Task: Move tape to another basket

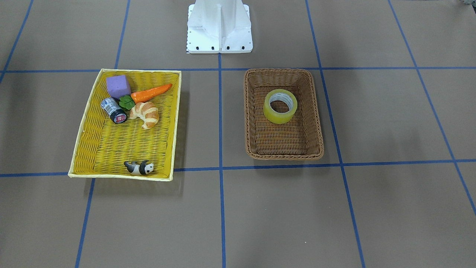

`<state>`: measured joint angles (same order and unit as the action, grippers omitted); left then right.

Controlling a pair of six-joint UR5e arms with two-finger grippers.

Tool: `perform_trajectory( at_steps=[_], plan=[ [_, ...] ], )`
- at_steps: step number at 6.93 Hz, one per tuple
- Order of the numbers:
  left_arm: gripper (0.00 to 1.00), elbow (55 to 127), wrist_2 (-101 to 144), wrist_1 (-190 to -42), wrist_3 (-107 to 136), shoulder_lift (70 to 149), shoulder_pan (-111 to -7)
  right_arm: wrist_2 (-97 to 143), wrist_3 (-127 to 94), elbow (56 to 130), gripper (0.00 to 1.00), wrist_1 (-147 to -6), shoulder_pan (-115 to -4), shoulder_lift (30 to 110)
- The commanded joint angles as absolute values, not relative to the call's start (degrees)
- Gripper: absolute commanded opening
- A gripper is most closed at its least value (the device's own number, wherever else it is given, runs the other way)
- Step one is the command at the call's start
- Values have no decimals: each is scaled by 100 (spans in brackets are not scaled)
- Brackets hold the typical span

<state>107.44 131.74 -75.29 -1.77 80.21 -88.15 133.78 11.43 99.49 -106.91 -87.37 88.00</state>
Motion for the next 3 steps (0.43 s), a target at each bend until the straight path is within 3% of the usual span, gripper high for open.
perform_trajectory(
  at_steps=[1, 3],
  plan=[
    [99, 10740, 13175, -7532, -176, 8024, -8815, 13386, 1143, 9958, 100, -10687, -8745, 8789],
    [99, 10740, 13175, -7532, -176, 8033, -8815, 13386, 1143, 9958, 100, -10687, -8745, 8763]
  ],
)
